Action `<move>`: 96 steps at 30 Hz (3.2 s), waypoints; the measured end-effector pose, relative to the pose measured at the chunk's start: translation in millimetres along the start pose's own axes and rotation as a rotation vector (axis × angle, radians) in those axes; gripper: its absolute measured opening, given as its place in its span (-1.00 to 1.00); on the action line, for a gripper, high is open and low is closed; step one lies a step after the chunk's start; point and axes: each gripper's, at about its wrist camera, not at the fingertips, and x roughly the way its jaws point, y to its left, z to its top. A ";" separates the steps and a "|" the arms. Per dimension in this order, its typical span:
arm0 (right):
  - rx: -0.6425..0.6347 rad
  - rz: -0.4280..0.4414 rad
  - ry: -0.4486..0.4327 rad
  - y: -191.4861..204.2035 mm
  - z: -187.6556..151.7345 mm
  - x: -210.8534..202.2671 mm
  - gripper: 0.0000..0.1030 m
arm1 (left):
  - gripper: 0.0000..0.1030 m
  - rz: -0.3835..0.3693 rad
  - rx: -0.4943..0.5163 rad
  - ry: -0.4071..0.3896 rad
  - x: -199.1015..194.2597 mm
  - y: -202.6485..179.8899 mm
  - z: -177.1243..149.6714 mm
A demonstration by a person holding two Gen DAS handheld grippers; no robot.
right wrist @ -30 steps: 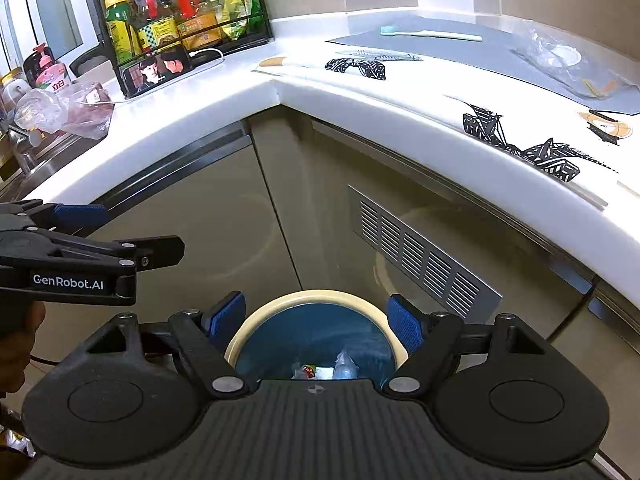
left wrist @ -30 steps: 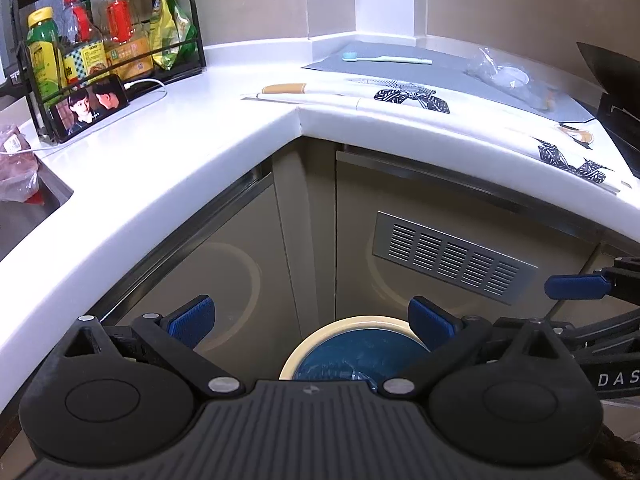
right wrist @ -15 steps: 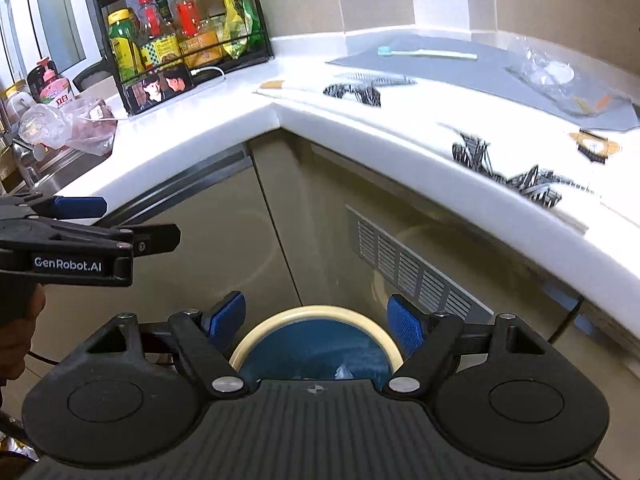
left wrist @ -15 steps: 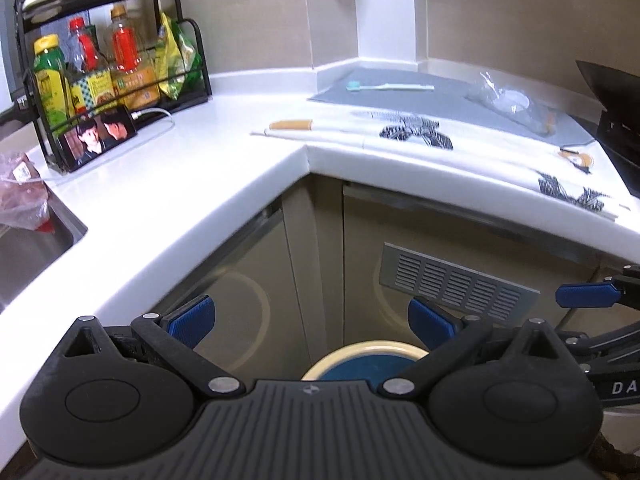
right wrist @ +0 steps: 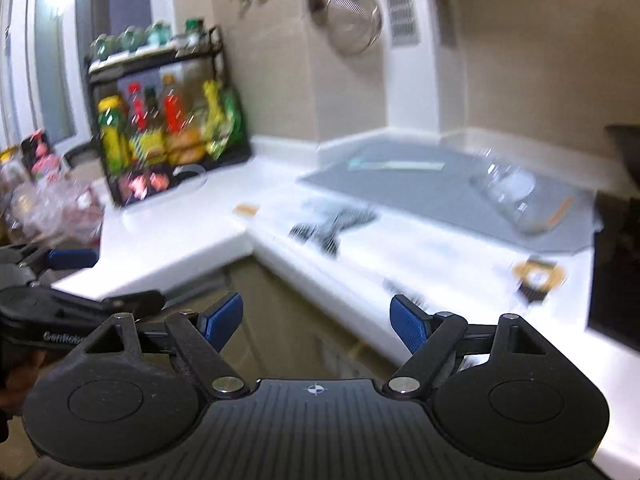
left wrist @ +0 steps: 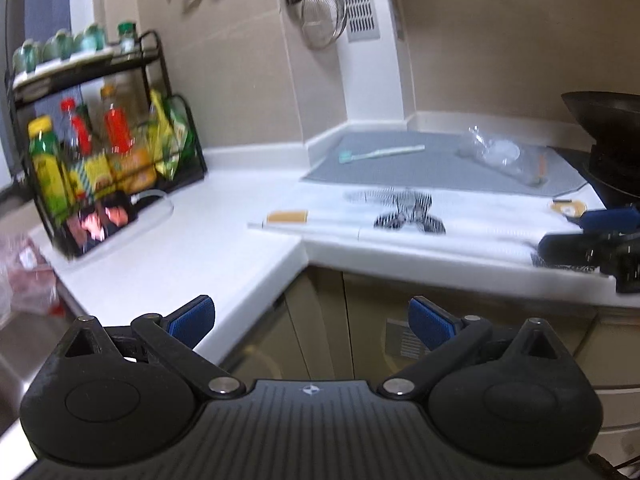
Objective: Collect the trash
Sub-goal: 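Raise both tools back over the mat toward the toothbrush and plastic bag, then grasp the mint-green toothbrush with the left tool while the right tool grasps the clear bag, then carry the toothbrush and clear bag down over the trash bin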
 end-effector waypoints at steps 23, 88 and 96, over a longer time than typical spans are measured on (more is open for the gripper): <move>0.115 -0.362 -0.122 -99.8 52.3 70.6 0.70 | 0.99 -0.127 0.265 -0.226 95.6 -43.0 109.6; 0.098 -0.287 -0.171 -69.9 68.5 64.7 -0.77 | -1.00 -0.381 -0.127 -0.216 117.8 -12.4 198.7; 0.095 -0.311 -0.114 -70.8 57.0 69.7 -0.76 | -1.00 -0.330 -0.128 -0.078 176.3 -25.0 178.8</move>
